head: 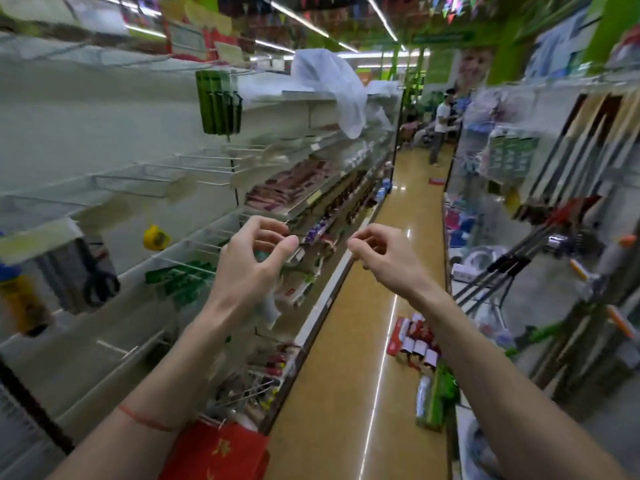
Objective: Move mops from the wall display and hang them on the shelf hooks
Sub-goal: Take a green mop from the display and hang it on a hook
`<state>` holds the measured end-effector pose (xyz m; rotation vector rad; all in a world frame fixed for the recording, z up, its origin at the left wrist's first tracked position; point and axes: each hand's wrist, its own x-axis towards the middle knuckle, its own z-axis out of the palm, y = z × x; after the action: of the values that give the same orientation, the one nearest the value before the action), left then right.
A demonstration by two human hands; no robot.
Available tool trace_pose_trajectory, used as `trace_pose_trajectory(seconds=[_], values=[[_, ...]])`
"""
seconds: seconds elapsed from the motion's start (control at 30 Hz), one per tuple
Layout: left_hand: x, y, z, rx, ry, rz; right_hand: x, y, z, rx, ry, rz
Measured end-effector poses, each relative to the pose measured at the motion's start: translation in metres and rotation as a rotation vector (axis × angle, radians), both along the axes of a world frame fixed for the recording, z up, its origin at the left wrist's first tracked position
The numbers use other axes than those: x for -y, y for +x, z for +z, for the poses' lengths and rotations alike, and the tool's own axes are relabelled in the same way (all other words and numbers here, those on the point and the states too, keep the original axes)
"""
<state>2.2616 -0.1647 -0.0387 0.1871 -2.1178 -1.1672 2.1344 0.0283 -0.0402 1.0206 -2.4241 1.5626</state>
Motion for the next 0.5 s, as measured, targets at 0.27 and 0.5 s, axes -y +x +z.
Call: trace_pose_trajectory(seconds=[0.27, 0.5], values=[[-0.036, -0.139, -0.01, 0.028, 0.001, -0.175, -0.067, -0.095, -0.011, 0.087, -0.015, -0.179], [-0.035, -0.264, -0.032, 0.046, 0.04, -0.315, -0.098, -0.194, -0.042, 0.119, -0.019, -0.396]])
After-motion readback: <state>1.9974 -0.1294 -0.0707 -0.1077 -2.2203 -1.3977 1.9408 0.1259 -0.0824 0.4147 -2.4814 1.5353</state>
